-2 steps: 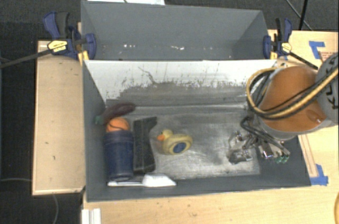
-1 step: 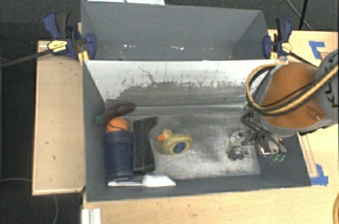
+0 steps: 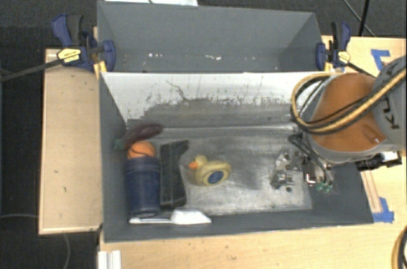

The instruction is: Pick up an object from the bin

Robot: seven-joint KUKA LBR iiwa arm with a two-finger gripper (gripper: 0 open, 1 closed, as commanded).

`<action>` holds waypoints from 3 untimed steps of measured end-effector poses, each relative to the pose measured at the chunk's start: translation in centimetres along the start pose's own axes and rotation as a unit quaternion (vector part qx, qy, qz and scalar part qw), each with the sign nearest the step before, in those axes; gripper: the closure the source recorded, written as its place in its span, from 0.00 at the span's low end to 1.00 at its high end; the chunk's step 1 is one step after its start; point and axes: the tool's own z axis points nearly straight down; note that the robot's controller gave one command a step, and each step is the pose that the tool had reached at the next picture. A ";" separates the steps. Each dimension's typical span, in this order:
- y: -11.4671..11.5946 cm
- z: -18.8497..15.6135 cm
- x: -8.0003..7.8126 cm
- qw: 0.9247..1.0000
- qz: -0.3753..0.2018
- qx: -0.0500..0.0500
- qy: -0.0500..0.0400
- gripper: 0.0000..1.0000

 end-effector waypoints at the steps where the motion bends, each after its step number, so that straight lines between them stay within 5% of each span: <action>1: 3.2 -0.9 -0.4 0.997 -0.079 0.000 0.001 1.00; 2: 4.9 -1.3 -0.5 0.999 -0.039 -0.001 0.000 1.00; 3: 7.6 -0.3 -0.1 1.000 0.020 0.000 0.003 0.00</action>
Offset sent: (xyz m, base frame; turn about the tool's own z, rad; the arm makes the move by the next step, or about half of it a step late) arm 0.0180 0.0298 0.0203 0.0754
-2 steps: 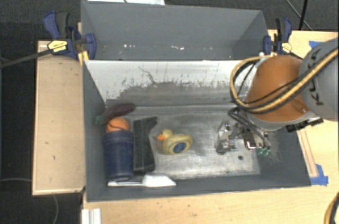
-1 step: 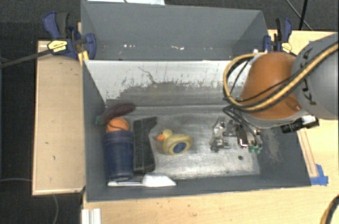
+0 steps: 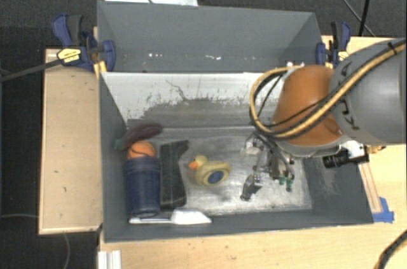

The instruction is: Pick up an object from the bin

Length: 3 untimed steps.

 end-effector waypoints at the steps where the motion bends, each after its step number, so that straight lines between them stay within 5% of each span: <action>1: 0.0 0.0 0.0 1.000 0.000 0.000 0.000 0.00; 2: 4.9 5.5 -2.7 1.000 -0.022 -0.002 -0.009 1.00; 3: 4.9 5.5 -2.7 1.000 -0.022 -0.002 -0.009 1.00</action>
Offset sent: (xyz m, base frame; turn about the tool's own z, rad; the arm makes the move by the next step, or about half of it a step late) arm 0.0299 0.0427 -0.0603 -0.0422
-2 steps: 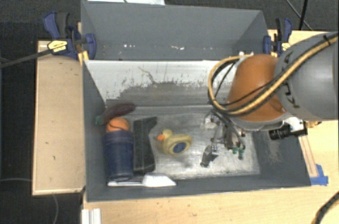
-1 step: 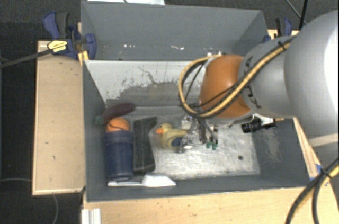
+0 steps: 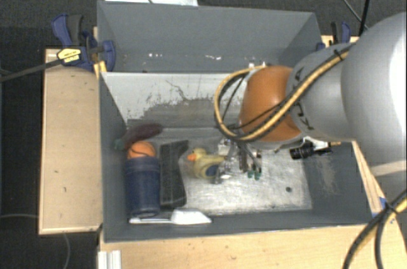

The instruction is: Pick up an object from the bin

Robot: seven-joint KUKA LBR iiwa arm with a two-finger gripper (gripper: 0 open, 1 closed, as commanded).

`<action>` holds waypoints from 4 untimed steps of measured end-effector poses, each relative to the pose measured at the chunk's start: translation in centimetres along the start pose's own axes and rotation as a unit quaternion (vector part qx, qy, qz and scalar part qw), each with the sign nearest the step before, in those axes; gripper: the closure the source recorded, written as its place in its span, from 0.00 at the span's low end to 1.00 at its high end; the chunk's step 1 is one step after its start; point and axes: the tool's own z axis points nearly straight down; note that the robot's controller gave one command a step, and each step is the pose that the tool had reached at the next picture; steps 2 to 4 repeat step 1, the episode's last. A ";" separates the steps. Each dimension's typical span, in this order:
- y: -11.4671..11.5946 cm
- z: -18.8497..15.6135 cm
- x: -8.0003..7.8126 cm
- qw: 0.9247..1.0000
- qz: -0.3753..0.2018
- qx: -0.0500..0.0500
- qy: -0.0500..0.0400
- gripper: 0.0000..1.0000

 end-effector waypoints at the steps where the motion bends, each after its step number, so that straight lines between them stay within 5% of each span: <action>1: 0.9 -19.8 -0.9 0.999 -0.034 0.001 0.007 1.00; 4: 0.9 -19.8 -0.9 0.999 -0.034 0.001 0.007 1.00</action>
Offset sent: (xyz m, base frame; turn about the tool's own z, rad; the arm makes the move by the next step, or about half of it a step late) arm 0.0000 0.0000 0.0000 0.0000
